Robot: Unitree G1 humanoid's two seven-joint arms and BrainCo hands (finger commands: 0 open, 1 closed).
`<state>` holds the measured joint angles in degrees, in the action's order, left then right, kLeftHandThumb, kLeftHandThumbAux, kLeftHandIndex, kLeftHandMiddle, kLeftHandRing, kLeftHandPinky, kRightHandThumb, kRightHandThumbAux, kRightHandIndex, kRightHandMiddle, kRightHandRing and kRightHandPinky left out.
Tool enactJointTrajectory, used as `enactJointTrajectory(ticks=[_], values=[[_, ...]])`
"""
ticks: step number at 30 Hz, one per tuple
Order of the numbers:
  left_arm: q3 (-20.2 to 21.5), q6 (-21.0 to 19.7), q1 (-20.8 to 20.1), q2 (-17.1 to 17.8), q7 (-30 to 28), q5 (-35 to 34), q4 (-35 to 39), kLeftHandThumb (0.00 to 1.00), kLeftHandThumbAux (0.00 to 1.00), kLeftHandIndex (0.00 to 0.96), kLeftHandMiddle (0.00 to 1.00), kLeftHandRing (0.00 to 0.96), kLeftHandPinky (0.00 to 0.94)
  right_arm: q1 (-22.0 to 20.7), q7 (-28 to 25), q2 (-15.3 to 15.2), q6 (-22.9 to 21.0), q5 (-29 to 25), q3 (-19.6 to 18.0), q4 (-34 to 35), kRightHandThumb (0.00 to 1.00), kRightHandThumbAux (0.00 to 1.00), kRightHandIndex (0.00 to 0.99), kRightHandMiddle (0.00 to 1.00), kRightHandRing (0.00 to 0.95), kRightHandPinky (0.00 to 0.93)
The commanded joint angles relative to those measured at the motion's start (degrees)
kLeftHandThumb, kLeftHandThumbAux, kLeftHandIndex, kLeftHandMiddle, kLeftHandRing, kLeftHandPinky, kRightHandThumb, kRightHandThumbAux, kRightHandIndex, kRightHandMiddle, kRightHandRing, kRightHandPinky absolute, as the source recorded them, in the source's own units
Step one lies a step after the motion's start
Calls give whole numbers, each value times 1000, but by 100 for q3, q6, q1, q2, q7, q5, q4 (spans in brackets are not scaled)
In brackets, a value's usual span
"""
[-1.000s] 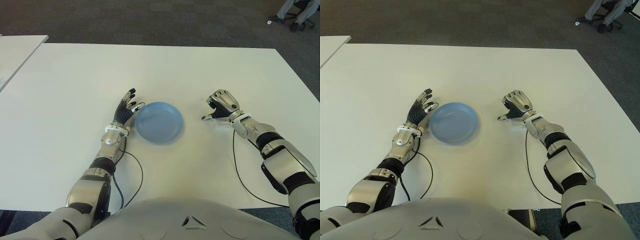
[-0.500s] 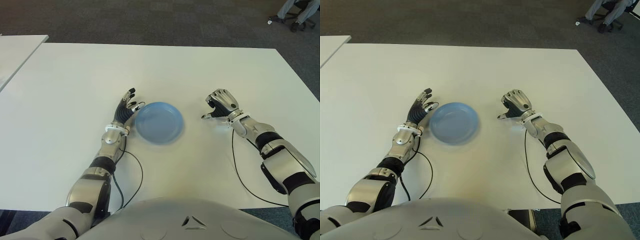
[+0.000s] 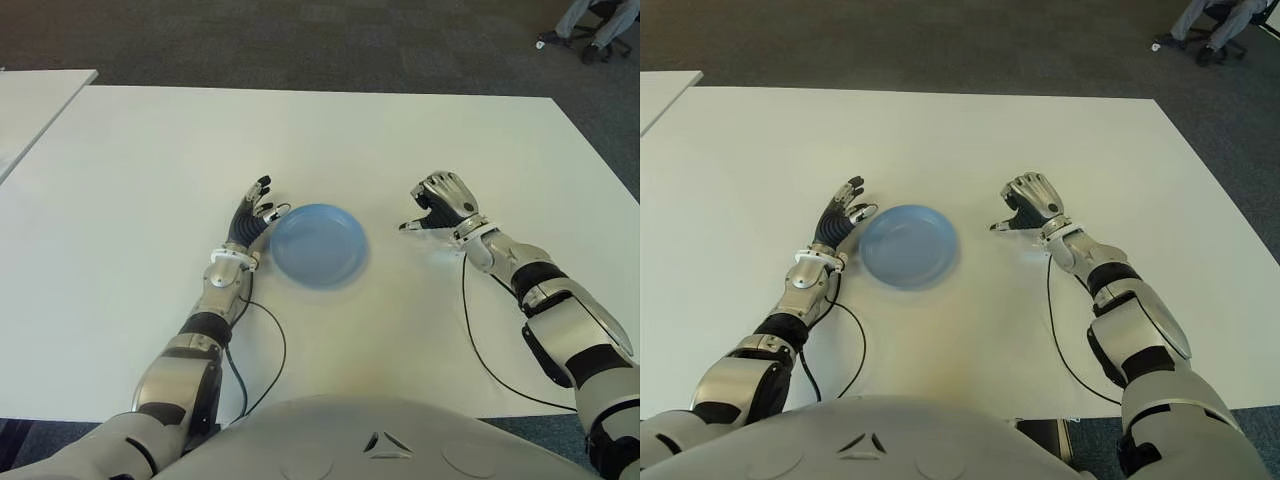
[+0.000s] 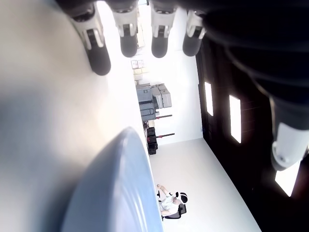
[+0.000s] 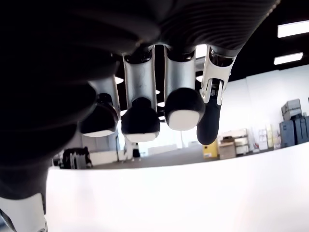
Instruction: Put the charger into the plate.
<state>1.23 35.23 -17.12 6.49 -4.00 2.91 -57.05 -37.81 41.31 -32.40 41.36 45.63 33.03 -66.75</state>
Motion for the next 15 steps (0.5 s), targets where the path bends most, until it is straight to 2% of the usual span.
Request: enactJointTrajectory(ticks=[1, 8, 15], values=[[-62, -299, 256, -47, -16, 83, -352, 0, 542, 59, 67, 63, 57, 143, -415, 26, 177, -383, -290, 87, 864, 718, 849, 902, 895, 887], [-83, -327, 238, -47, -1, 110, -365, 0, 540, 59, 67, 63, 58, 268, -788, 6, 320, -753, -615, 281, 887, 710, 842, 892, 882, 876], [-86, -335, 220, -50, 40, 152, -384, 0, 536, 63, 70, 68, 69, 381, -911, -48, 389, -859, -818, 451, 923, 699, 849, 893, 882, 879]])
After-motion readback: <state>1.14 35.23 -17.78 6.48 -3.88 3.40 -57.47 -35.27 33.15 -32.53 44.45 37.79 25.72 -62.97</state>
